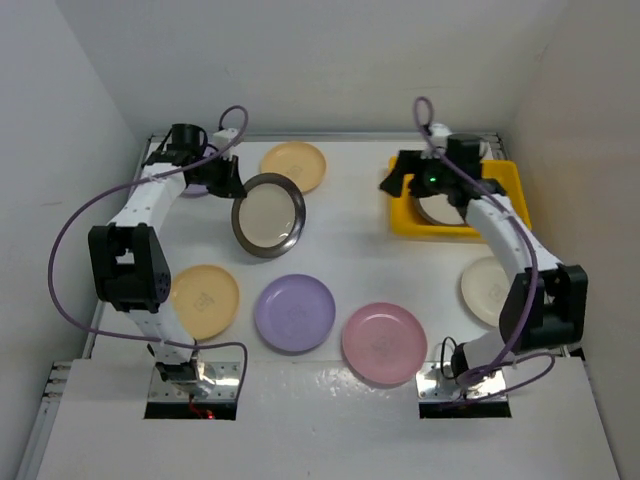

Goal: Place the plates into the plastic bin on the countertop

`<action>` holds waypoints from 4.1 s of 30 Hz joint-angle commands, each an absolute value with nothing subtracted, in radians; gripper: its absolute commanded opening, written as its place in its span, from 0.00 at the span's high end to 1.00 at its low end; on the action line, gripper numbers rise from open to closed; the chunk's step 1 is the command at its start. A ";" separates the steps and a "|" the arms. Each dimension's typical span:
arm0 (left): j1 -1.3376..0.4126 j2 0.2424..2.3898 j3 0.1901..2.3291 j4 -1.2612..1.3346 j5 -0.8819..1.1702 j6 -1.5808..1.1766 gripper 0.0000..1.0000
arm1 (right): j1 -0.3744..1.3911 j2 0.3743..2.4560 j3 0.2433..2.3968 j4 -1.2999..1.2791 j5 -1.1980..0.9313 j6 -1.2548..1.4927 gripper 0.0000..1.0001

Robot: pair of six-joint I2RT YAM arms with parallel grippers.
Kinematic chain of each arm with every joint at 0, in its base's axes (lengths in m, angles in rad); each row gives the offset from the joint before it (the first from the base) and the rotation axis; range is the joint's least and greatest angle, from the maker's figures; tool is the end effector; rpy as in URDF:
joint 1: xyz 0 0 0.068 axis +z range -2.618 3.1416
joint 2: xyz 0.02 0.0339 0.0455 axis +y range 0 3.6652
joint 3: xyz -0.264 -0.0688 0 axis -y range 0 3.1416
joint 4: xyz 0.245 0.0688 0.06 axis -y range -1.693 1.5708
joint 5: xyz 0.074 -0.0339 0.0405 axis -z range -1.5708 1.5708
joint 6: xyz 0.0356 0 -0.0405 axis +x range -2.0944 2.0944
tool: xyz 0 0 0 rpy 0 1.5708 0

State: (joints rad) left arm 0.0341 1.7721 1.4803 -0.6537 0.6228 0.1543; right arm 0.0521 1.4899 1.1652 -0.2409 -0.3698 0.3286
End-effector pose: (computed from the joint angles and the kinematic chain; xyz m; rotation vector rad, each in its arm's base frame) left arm 0.3854 -0.0076 0.2757 0.3904 2.3627 -0.6909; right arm 0.3394 0.0306 0.2979 0.0772 2.1548 0.6170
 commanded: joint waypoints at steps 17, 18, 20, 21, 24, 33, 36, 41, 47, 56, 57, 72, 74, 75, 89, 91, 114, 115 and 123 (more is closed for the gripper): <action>-0.104 1.684 1.660 -0.793 0.868 0.287 1.00 | 0.400 1.977 1.258 0.351 -0.664 0.575 0.14; -0.104 1.695 1.660 -0.793 0.886 0.287 1.00 | 0.408 1.991 1.250 0.374 -0.670 0.615 0.15; -0.104 1.704 1.669 -0.793 0.897 0.287 1.00 | 0.416 2.042 1.247 0.440 -0.684 0.670 0.23; -0.104 1.704 1.669 -0.793 0.897 0.287 1.00 | 0.420 2.069 1.244 0.496 -0.705 0.686 0.38; -0.104 1.713 1.678 -0.793 0.876 0.278 1.00 | 0.419 2.074 1.210 0.604 -0.736 0.796 0.70; -0.080 1.773 1.772 -0.793 0.718 0.229 0.31 | 0.308 1.869 1.060 0.735 -0.695 0.998 1.00; -0.057 1.793 1.836 -0.784 0.597 0.186 0.00 | 0.195 1.742 1.017 0.719 -0.690 1.075 1.00; -0.005 1.802 1.876 -0.775 0.365 0.141 0.00 | -0.111 1.571 0.959 0.368 -0.597 1.009 1.00; -0.005 1.790 1.777 -0.765 0.184 0.141 0.00 | -0.320 1.617 1.043 0.057 -0.512 0.904 1.00; 0.005 1.781 1.766 -0.756 0.184 0.150 0.00 | -0.390 1.759 1.161 -0.126 -0.417 0.883 1.00; 0.005 1.781 1.766 -0.756 0.184 0.150 0.00 | -0.388 1.770 1.154 -0.118 -0.413 0.881 1.00; 0.014 1.781 1.766 -0.756 0.212 0.150 0.00 | -0.377 1.778 1.319 -0.356 -0.054 0.664 0.17; 0.014 1.781 1.766 -0.756 0.212 0.150 0.00 | -0.368 1.721 1.307 -0.426 0.084 0.650 0.00; 0.014 1.772 1.766 -0.756 0.212 0.150 0.00 | -0.370 1.666 1.290 -0.464 0.130 0.682 0.00; 0.014 1.740 1.796 -0.759 0.221 0.311 0.00 | -0.758 0.831 0.354 -0.454 0.314 1.134 0.30; 0.014 1.740 1.821 -0.785 0.212 0.369 0.00 | -0.770 0.833 0.344 -0.486 0.336 1.117 0.24; 0.014 1.740 1.850 -0.887 0.325 0.443 0.05 | -0.769 0.674 0.351 -0.600 0.377 1.121 1.00; 0.003 1.740 1.850 -0.887 0.334 0.443 0.05 | -0.770 0.651 0.366 -0.610 0.383 1.118 1.00; -0.032 1.790 1.859 -0.887 0.393 0.402 0.09 | -0.744 0.592 0.701 -0.566 0.309 0.936 1.00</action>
